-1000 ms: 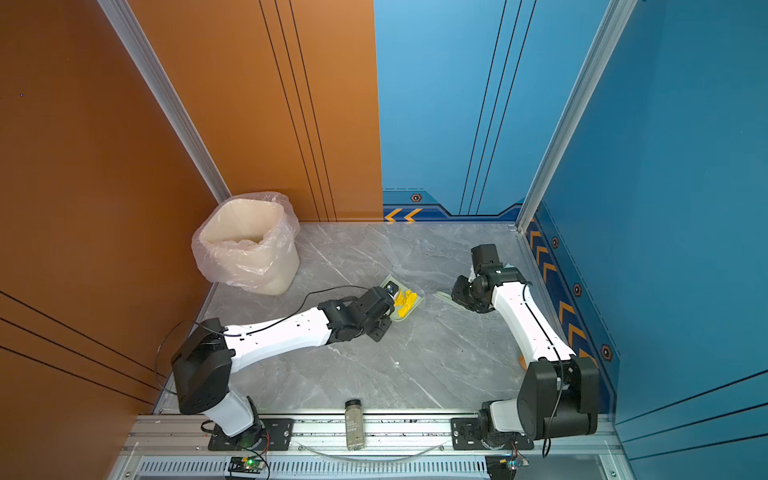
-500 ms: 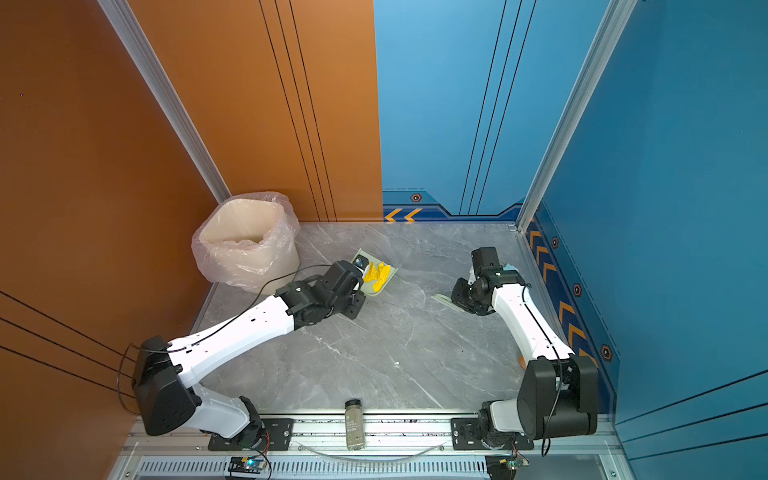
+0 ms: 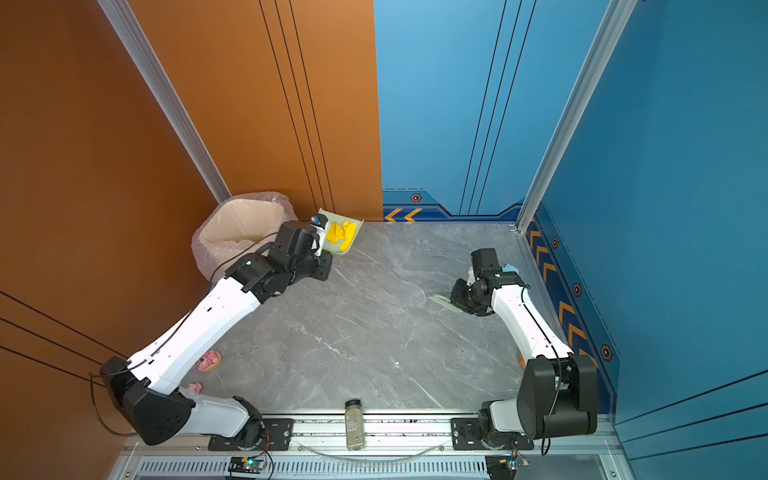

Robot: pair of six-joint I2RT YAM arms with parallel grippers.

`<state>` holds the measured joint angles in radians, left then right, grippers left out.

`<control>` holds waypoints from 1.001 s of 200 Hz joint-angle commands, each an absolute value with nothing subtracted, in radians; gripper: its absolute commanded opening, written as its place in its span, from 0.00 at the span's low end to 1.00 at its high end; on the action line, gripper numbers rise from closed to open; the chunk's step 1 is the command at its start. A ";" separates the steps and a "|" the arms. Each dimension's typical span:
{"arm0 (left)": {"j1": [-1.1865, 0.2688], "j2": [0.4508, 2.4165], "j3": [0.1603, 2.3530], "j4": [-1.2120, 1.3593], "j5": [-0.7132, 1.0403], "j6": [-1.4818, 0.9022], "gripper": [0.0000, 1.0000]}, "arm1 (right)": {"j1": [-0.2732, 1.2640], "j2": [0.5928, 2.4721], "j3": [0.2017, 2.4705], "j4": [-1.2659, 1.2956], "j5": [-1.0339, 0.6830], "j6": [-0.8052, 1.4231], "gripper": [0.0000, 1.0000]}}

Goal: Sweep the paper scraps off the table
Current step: 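Carry the dustpan with yellow scraps to the white bin with the left gripper, then tilt the dustpan over the bin with the left gripper to dump the scraps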

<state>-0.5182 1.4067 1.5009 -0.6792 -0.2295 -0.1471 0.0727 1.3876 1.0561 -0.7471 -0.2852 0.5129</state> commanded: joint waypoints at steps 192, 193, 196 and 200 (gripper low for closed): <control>0.095 1.401 1.418 -0.249 0.629 -0.811 0.00 | 0.072 1.392 1.046 -0.737 -0.285 0.491 0.00; 0.097 1.400 1.417 -0.247 0.631 -0.813 0.00 | 0.072 1.391 1.045 -0.738 -0.284 0.491 0.00; 0.099 1.398 1.415 -0.241 0.638 -0.819 0.00 | 0.072 1.392 1.046 -0.738 -0.284 0.491 0.00; 0.105 1.395 1.410 -0.231 0.650 -0.826 0.00 | 0.072 1.391 1.045 -0.738 -0.284 0.492 0.00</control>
<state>0.0750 1.4479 1.4315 -0.3614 0.5186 -0.7254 0.0727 1.3876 1.0550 -0.7467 -0.2852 0.5125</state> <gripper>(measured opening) 0.225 0.199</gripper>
